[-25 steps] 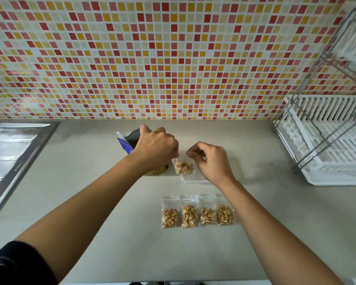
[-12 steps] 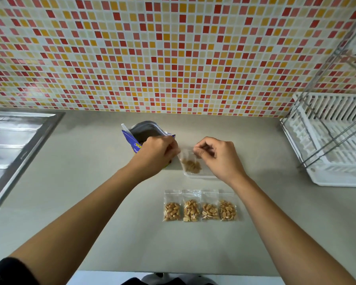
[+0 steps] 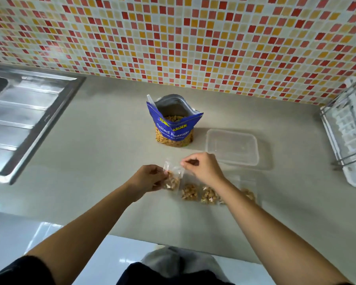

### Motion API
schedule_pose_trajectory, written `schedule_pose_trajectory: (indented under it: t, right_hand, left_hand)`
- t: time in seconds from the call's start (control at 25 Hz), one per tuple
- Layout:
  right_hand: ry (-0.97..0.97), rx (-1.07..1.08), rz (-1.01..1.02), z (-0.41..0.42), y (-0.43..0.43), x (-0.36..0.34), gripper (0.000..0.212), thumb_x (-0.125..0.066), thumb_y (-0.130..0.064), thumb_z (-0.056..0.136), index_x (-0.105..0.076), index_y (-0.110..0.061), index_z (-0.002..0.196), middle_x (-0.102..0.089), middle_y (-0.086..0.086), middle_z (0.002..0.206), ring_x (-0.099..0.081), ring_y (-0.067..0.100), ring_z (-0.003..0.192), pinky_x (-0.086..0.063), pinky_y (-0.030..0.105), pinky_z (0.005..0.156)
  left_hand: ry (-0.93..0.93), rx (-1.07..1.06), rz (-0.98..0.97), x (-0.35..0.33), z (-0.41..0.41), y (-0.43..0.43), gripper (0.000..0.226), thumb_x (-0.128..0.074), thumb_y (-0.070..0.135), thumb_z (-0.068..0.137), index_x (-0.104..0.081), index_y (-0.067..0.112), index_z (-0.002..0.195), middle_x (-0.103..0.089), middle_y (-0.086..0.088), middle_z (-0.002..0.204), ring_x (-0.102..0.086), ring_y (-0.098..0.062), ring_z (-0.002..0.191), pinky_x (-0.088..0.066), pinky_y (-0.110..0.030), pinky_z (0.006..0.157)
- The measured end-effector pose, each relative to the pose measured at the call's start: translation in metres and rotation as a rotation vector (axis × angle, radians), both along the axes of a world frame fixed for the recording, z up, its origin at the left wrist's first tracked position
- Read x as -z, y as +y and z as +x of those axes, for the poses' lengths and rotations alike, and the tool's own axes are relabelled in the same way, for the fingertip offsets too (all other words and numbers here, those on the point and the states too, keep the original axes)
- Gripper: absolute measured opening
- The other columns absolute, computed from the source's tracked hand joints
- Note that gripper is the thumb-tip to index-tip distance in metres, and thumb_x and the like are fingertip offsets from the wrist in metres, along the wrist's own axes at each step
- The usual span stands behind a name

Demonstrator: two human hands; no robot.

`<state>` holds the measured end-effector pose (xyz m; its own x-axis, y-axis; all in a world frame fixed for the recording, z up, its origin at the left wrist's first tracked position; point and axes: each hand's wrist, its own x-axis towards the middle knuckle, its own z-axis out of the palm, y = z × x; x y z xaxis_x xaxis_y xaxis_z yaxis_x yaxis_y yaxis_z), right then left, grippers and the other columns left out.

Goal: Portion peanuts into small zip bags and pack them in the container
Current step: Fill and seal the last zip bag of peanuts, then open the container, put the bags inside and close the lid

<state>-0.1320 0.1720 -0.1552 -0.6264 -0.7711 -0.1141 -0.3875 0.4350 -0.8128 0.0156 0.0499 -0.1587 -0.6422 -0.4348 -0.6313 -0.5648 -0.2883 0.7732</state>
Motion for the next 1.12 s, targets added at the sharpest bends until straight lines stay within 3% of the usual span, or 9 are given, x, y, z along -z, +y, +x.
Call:
schedule_pose_trajectory:
  t: [0.16, 0.32, 0.52, 0.68, 0.8, 0.96, 1.12]
  right_hand:
    - [0.123, -0.017, 0.157, 0.015, -0.011, 0.039, 0.016, -0.065, -0.017, 0.079, -0.072, -0.015, 0.093, -0.075, 0.005, 0.084, -0.068, 0.021, 0.082, -0.052, 0.028, 0.075]
    - [0.269, -0.058, 0.207, 0.017, -0.013, 0.055, 0.024, -0.063, -0.012, 0.078, -0.067, -0.009, 0.102, -0.069, 0.013, 0.097, -0.064, 0.031, 0.089, -0.049, 0.034, 0.080]
    - [0.332, 0.025, 0.039, 0.010, -0.002, 0.037, 0.023, -0.063, -0.014, 0.081, -0.065, -0.006, 0.102, -0.064, 0.014, 0.101, -0.063, 0.030, 0.088, -0.052, 0.037, 0.081]
    - [0.365, 0.224, -0.029, -0.024, 0.031, 0.011, 0.020, -0.061, -0.012, 0.082, -0.066, -0.007, 0.100, -0.064, 0.011, 0.101, -0.064, 0.026, 0.084, -0.051, 0.033, 0.077]
    - [0.410, 0.349, 0.067, -0.057, 0.066, 0.005, 0.026, -0.059, -0.015, 0.085, -0.063, -0.007, 0.109, -0.059, 0.012, 0.110, -0.059, 0.028, 0.099, -0.047, 0.035, 0.087]
    - [0.257, 0.480, 0.251, -0.091, 0.101, 0.011, 0.048, -0.057, -0.022, 0.090, -0.044, -0.003, 0.131, -0.046, 0.020, 0.131, -0.044, 0.033, 0.123, -0.036, 0.035, 0.101]
    - [0.025, 0.507, 0.282, -0.103, 0.106, 0.028, 0.058, -0.052, -0.028, 0.093, -0.033, -0.001, 0.141, -0.044, 0.020, 0.142, -0.042, 0.032, 0.131, -0.034, 0.035, 0.108]
  left_hand:
    - [-0.160, -0.022, -0.268, 0.031, 0.010, 0.011, 0.013, -0.072, 0.020, 0.079, -0.064, 0.013, 0.073, -0.063, -0.007, 0.069, -0.059, -0.020, 0.063, -0.054, -0.032, 0.066]
    - [-0.213, 0.085, -0.556, 0.039, 0.009, 0.017, 0.010, -0.067, 0.019, 0.082, -0.065, 0.011, 0.087, -0.065, -0.006, 0.080, -0.060, -0.024, 0.074, -0.048, -0.028, 0.065]
    - [-0.175, 0.133, -0.822, 0.014, -0.017, 0.019, 0.022, -0.056, 0.026, 0.090, -0.062, 0.008, 0.100, -0.067, -0.010, 0.087, -0.059, -0.026, 0.080, -0.041, -0.026, 0.067]
    - [0.007, 0.189, -0.812, -0.001, -0.069, 0.037, 0.023, -0.053, 0.027, 0.092, -0.063, 0.008, 0.100, -0.068, -0.010, 0.093, -0.061, -0.025, 0.086, -0.044, -0.027, 0.072]
    - [0.008, 0.159, -0.761, -0.005, -0.102, 0.050, 0.031, -0.050, 0.026, 0.094, -0.060, 0.005, 0.115, -0.067, -0.011, 0.108, -0.061, -0.028, 0.099, -0.045, -0.028, 0.084]
    - [-0.040, 0.178, -0.739, -0.005, -0.129, 0.060, 0.025, -0.047, 0.023, 0.095, -0.058, 0.001, 0.092, -0.061, -0.017, 0.090, -0.057, -0.031, 0.087, -0.039, -0.025, 0.066]
    - [-0.100, 0.223, -0.675, -0.003, -0.144, 0.070, 0.037, -0.045, 0.026, 0.096, -0.048, 0.000, 0.121, -0.059, -0.019, 0.120, -0.056, -0.034, 0.106, -0.041, -0.032, 0.082]
